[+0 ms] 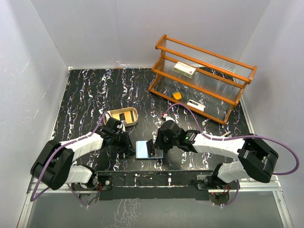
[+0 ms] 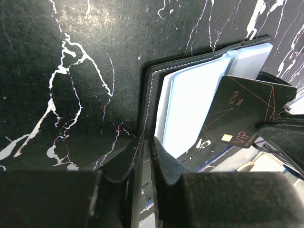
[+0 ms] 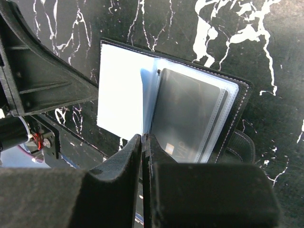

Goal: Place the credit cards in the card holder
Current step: Insert the credit card into the card holder.

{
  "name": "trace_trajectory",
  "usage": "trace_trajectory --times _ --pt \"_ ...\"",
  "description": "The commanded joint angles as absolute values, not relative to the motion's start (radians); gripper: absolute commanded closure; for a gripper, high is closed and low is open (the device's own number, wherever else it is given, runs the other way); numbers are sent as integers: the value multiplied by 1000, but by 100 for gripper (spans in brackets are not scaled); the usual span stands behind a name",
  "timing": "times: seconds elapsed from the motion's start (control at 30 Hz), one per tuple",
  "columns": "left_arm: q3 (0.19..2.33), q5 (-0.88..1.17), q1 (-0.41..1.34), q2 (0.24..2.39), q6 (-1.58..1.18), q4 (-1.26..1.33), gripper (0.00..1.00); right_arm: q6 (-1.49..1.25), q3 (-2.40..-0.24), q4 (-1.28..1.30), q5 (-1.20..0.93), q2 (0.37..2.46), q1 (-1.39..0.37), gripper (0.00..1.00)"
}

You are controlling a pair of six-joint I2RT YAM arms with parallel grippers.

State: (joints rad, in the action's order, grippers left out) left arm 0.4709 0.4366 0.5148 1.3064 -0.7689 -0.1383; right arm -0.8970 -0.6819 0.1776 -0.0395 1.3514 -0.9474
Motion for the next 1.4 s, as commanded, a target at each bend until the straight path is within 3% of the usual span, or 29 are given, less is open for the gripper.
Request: trace_trajectory --times 0.0,0.23,1.37 --pt "452 416 526 1327 -753 -150 90 -907 -671 118 -16 1336 -943 95" --pt "454 399 532 1334 -751 -156 89 -908 -647 104 -13 1323 -941 100" --pt "445 371 545 1353 -755 -167 88 -951 -558 -19 -107 1238 -900 100"
